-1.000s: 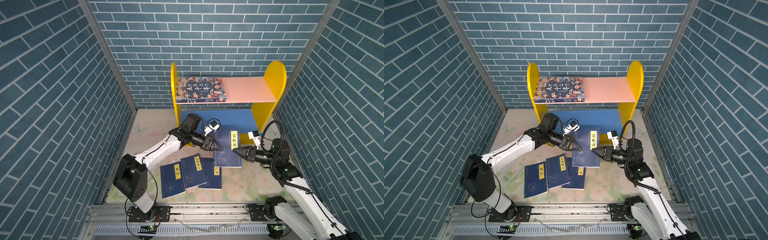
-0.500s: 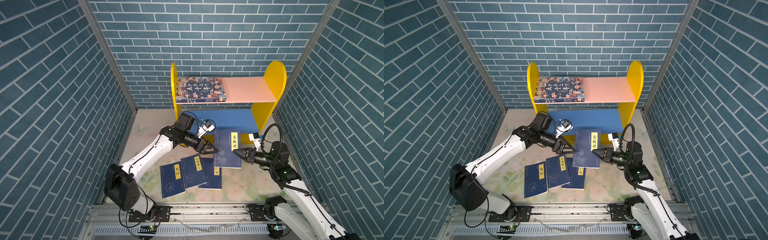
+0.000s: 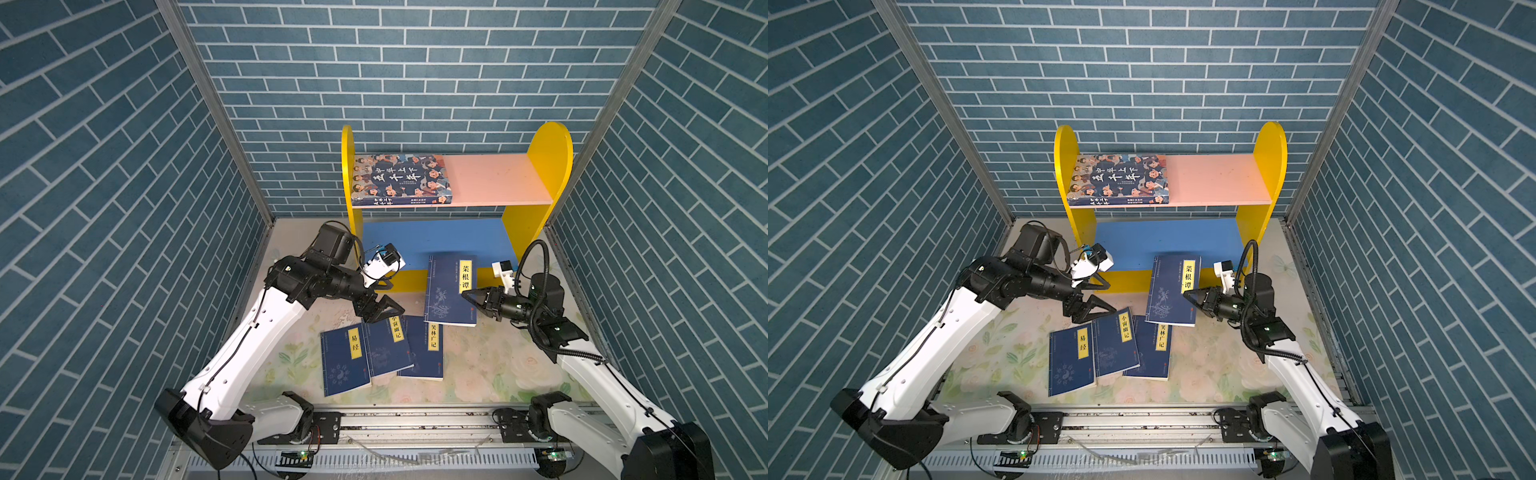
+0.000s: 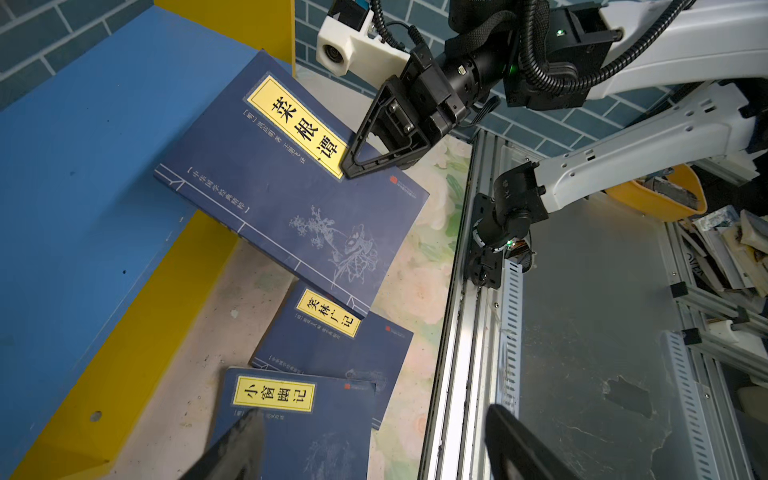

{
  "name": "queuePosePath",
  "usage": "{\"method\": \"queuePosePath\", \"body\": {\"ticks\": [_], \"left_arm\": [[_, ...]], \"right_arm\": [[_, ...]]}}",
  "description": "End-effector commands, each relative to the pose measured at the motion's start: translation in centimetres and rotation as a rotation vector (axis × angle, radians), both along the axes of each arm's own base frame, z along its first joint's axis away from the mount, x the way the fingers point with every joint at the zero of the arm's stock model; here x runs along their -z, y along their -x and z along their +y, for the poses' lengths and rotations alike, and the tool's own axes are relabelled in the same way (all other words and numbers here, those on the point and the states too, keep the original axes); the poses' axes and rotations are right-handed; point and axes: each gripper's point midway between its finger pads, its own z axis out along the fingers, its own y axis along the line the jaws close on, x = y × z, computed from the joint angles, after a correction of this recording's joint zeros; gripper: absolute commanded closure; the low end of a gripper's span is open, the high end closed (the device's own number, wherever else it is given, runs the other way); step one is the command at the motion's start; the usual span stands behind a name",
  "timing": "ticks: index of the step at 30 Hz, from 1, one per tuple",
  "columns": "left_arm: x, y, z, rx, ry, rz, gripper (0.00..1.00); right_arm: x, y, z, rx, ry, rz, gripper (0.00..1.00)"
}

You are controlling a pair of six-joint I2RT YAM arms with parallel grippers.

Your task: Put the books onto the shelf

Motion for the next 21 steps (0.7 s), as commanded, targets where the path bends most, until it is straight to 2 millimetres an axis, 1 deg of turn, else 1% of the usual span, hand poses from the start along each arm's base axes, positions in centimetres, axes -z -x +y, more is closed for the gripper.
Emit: {"method": "queuePosePath", "body": {"ticks": [1,3,6,8,10,14,18,21], "left_arm": [[0.2,-0.2,1.5,-0.063,0.006,0.014,0.14],[-0.1,-1.3,2.2,-0.129,0.040,0.026,0.13],[-0.7,-3.1,3.1,-0.235,0.114,0.064,0.13],[-1.0,-4.0,3.4,-0.285,0.153,0.092,0.13],[-1.1,-4.5,3.5,-0.308,0.191,0.132,0.13],[-0.4,-4.0,2.2,-0.246,0.268,0.274,0.11],[0.5,-5.6,0.6,-0.247,0.386,0.448,0.11],[1.0,-6.6,0.0,-0.254,0.431,0.519,0.11]], "right_arm": [[-3.0,-1.7,0.5,0.012,-0.032,-0.093,1.00],[-3.4,-2.2,0.9,0.003,-0.045,-0.098,1.00],[-4.0,-2.3,1.7,-0.028,-0.057,-0.110,1.00],[-4.3,-1.8,2.2,-0.075,-0.071,-0.113,1.00],[-4.8,-0.6,2.6,-0.144,-0.089,-0.121,1.00],[-5.9,2.0,3.0,-0.269,-0.122,-0.150,1.00],[-6.1,3.8,3.6,-0.354,-0.124,-0.159,1.00],[-6.4,4.9,4.6,-0.408,-0.130,-0.178,1.00]]}}
